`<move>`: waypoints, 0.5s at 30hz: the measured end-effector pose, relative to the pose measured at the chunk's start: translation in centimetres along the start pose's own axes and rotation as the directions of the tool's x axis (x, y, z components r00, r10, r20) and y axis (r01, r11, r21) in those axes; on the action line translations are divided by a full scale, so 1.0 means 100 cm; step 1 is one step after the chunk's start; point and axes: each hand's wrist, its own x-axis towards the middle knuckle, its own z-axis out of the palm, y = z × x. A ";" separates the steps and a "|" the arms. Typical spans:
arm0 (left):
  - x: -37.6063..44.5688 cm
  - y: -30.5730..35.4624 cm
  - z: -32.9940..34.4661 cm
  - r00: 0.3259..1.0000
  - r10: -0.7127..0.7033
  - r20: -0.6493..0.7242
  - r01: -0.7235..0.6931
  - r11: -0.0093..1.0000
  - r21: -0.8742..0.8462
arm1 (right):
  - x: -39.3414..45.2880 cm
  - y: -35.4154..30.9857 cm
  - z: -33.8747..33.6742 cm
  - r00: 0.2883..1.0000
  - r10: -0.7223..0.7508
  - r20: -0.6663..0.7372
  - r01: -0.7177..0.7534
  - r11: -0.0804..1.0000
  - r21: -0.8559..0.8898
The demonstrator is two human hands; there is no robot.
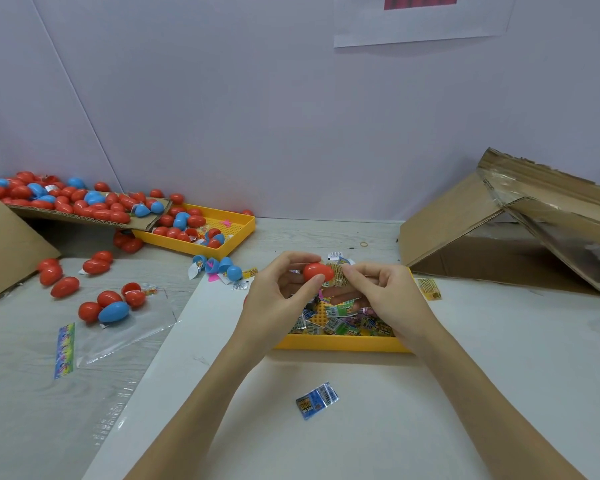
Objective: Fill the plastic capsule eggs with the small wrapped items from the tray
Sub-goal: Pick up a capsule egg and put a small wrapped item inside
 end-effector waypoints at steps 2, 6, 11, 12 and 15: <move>0.000 0.000 0.000 1.000 -0.004 -0.007 0.004 1.000 -0.008 | 0.000 -0.001 0.001 1.000 0.003 0.001 -0.003 1.000 -0.001; 0.000 0.000 0.000 1.000 -0.005 -0.014 0.005 1.000 -0.002 | 0.000 -0.001 0.001 1.000 0.006 -0.005 -0.006 1.000 0.029; 0.000 0.000 0.000 1.000 -0.010 -0.016 0.010 1.000 0.011 | 0.000 0.000 0.000 1.000 -0.004 0.016 0.003 1.000 0.029; 0.000 0.000 0.000 1.000 -0.006 -0.013 0.006 1.000 0.012 | 0.001 0.000 0.000 1.000 -0.007 0.017 0.007 1.000 0.014; 0.000 0.000 0.000 1.000 0.011 -0.001 -0.011 1.000 0.013 | 0.000 0.002 0.001 0.999 -0.021 0.035 0.023 0.998 -0.054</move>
